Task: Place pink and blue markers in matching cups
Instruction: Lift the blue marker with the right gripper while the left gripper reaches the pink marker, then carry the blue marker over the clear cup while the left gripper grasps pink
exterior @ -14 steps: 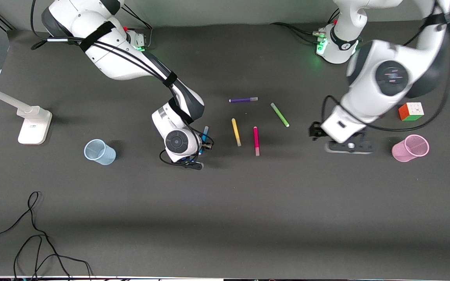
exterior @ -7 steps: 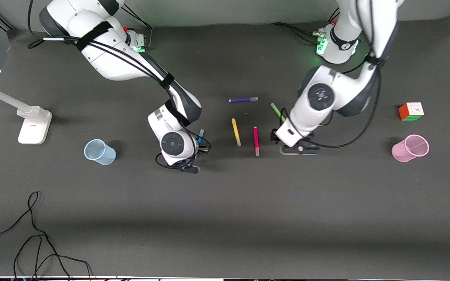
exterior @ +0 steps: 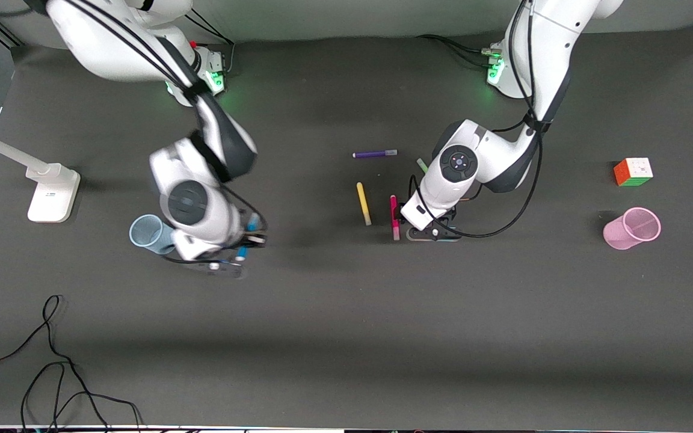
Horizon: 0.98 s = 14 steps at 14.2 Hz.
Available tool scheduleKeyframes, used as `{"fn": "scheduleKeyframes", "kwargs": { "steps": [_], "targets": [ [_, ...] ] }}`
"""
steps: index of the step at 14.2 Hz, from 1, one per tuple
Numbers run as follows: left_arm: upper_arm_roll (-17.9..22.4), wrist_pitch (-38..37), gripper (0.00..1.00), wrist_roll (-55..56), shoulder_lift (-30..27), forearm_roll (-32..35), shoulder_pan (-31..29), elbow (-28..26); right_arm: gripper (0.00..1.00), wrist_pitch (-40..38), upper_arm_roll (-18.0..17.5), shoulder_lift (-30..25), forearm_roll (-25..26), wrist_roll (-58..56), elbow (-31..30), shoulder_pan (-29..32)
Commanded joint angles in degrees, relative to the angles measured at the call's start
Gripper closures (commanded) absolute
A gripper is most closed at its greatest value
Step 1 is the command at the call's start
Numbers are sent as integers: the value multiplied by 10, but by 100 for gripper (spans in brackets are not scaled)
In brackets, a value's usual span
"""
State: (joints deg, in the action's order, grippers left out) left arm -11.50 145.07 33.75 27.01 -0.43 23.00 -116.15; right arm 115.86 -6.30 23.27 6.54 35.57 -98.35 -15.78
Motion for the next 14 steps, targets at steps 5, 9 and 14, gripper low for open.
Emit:
{"fn": "scheduleKeyframes", "kwargs": {
  "steps": [5, 9, 14],
  "targets": [
    [14, 36, 2, 70, 38, 31, 55, 14, 100, 199, 155, -211, 84, -237, -261, -3],
    [14, 20, 3, 144, 38, 113, 67, 13, 100, 397, 242, -198, 84, -335, -365, -3],
    [14, 14, 8, 149, 42, 126, 75, 15, 100, 469, 245, -173, 84, -327, -396, -2]
  ]
}}
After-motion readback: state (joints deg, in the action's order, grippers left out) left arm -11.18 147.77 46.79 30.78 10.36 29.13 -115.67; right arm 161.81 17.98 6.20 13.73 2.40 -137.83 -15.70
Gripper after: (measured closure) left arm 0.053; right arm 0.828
